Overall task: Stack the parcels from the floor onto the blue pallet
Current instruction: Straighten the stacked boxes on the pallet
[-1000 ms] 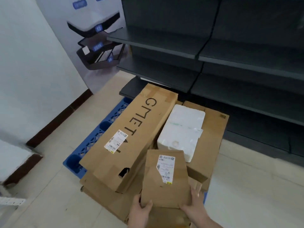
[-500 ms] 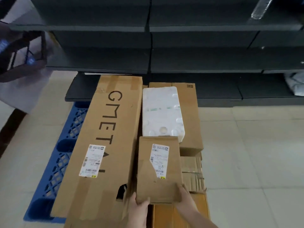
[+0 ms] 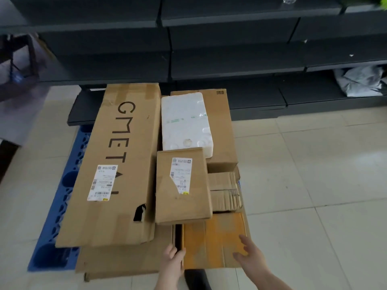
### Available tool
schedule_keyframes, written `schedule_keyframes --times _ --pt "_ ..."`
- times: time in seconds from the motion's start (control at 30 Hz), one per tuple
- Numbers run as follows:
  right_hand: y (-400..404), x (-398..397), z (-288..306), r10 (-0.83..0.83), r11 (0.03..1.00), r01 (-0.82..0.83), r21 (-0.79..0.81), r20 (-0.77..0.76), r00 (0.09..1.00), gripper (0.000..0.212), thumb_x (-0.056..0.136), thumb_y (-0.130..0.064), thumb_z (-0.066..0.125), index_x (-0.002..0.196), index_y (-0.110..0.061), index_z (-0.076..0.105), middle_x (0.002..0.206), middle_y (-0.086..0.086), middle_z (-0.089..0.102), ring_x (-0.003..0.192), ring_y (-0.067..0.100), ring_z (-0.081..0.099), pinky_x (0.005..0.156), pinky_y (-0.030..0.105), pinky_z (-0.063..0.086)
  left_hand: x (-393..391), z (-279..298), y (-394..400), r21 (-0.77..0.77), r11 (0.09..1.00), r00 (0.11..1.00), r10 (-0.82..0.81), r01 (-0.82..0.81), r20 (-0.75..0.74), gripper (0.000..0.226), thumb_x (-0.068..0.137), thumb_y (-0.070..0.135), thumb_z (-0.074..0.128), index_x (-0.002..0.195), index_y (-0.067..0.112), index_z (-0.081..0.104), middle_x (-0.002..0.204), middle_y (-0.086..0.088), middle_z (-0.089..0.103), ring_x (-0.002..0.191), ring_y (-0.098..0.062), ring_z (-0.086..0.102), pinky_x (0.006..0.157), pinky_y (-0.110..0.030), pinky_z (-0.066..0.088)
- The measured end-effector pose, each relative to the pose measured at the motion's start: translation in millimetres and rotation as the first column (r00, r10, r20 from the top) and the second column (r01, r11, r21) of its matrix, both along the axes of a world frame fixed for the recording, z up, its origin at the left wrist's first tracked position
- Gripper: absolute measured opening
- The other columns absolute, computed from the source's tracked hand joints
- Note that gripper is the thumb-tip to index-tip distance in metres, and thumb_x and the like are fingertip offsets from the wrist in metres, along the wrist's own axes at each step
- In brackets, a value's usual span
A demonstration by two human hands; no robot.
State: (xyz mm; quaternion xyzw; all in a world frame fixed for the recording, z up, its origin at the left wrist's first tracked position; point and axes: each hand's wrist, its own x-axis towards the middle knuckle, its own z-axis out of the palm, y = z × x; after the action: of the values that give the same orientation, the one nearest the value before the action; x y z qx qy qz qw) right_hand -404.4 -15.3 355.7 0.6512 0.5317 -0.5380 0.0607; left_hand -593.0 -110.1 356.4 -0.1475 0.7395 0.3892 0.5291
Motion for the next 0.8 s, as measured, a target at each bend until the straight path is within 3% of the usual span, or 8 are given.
schedule_keyframes --times 0.1,0.17,0.4,0.5,0.57,0.63,0.73,0.8 --pt "-24.3 25.6 -21.6 -0.059 0.994 0.058 -0.096 -0.008 0.998 0.066 0.084 -0.013 0.066 0.143 -0.009 0.037 0.141 0.011 0.048 0.127 0.026 0.048 0.103 0.031 0.037 32.0 -15.9 -22.1 -0.035 0.995 0.996 -0.090 0.091 0.018 0.060 0.092 0.010 0.057 0.145 0.006 0.030 0.148 -0.012 0.039 0.138 -0.030 0.034 0.113 -0.048 0.031" --pt "-41.0 36.5 -41.7 -0.134 0.976 0.132 -0.172 0.002 0.991 0.066 0.083 -0.013 0.069 0.140 -0.006 0.039 0.140 0.015 0.049 0.125 0.027 0.050 0.102 0.030 0.036 52.6 -29.6 -35.2 -0.063 0.996 0.997 -0.059 0.062 0.048 0.049 0.094 0.012 0.055 0.139 0.005 0.038 0.142 -0.014 0.043 0.134 -0.032 0.037 0.107 -0.049 0.036" --pt "-71.1 39.9 -111.5 -0.382 0.856 0.364 -0.367 0.025 0.924 0.072 0.082 -0.017 0.071 0.142 -0.002 0.034 0.138 0.019 0.049 0.124 0.032 0.050 0.109 0.045 0.036 80.7 -97.3 -44.8 -0.110 0.988 0.977 0.127 -0.109 0.172 0.049 0.097 0.011 0.048 0.143 0.007 0.032 0.145 -0.015 0.039 0.136 -0.032 0.036 0.109 -0.051 0.032" --pt "-63.7 24.2 -140.2 -0.637 0.700 0.583 -0.412 0.008 0.771 0.079 0.084 -0.018 0.069 0.147 -0.006 0.024 0.137 0.018 0.050 0.121 0.032 0.052 0.105 0.044 0.041 74.3 -127.3 -33.1 -0.110 0.972 0.956 0.224 -0.206 0.188 0.051 0.096 0.017 0.052 0.143 0.011 0.033 0.135 -0.013 0.047 0.134 -0.030 0.041 0.107 -0.048 0.035" --pt "-57.5 14.3 -159.7 -0.784 0.545 0.687 -0.480 -0.002 0.621 0.071 0.087 -0.020 0.067 0.145 -0.006 0.027 0.136 0.017 0.050 0.122 0.032 0.052 0.102 0.044 0.043 71.6 -152.3 -25.4 -0.114 0.967 0.948 0.247 -0.228 0.199 0.050 0.094 0.022 0.054 0.139 0.007 0.036 0.136 -0.013 0.049 0.131 -0.029 0.044 0.108 -0.046 0.038" --pt "-54.5 5.2 -175.5 -0.858 0.440 0.740 -0.508 0.005 0.514 0.060 0.090 -0.021 0.063 0.140 -0.005 0.034 0.135 0.019 0.050 0.121 0.036 0.052 0.102 0.046 0.044 71.0 -173.1 -21.5 -0.117 0.970 0.956 0.233 -0.214 0.180 0.049 0.094 0.023 0.054 0.135 0.001 0.039 0.124 -0.016 0.056 0.120 -0.031 0.052 0.101 -0.043 0.043" --pt "-50.5 -9.7 -189.6 -0.888 0.403 0.790 -0.461 0.012 0.460 0.055 0.091 -0.020 0.060 0.139 -0.009 0.036 0.134 0.019 0.051 0.120 0.038 0.053 0.102 0.049 0.043 68.9 -197.8 -17.5 -0.110 0.980 0.979 0.176 -0.165 0.101 0.039 0.094 0.016 0.054 0.125 -0.005 0.043 0.103 -0.015 0.061 0.101 -0.037 0.059 0.086 -0.044 0.047" --pt "-46.2 -17.2 -194.4 -0.894 0.401 0.811 -0.427 0.013 0.448 0.053 0.092 -0.020 0.059 0.138 -0.010 0.036 0.132 0.018 0.052 0.118 0.037 0.054 0.101 0.048 0.045 67.4 -209.6 -15.9 -0.123 0.985 0.991 0.128 -0.123 0.038 0.029 0.093 0.013 0.056 0.111 -0.009 0.050 0.105 -0.019 0.062 0.106 -0.039 0.060 0.093 -0.046 0.046"
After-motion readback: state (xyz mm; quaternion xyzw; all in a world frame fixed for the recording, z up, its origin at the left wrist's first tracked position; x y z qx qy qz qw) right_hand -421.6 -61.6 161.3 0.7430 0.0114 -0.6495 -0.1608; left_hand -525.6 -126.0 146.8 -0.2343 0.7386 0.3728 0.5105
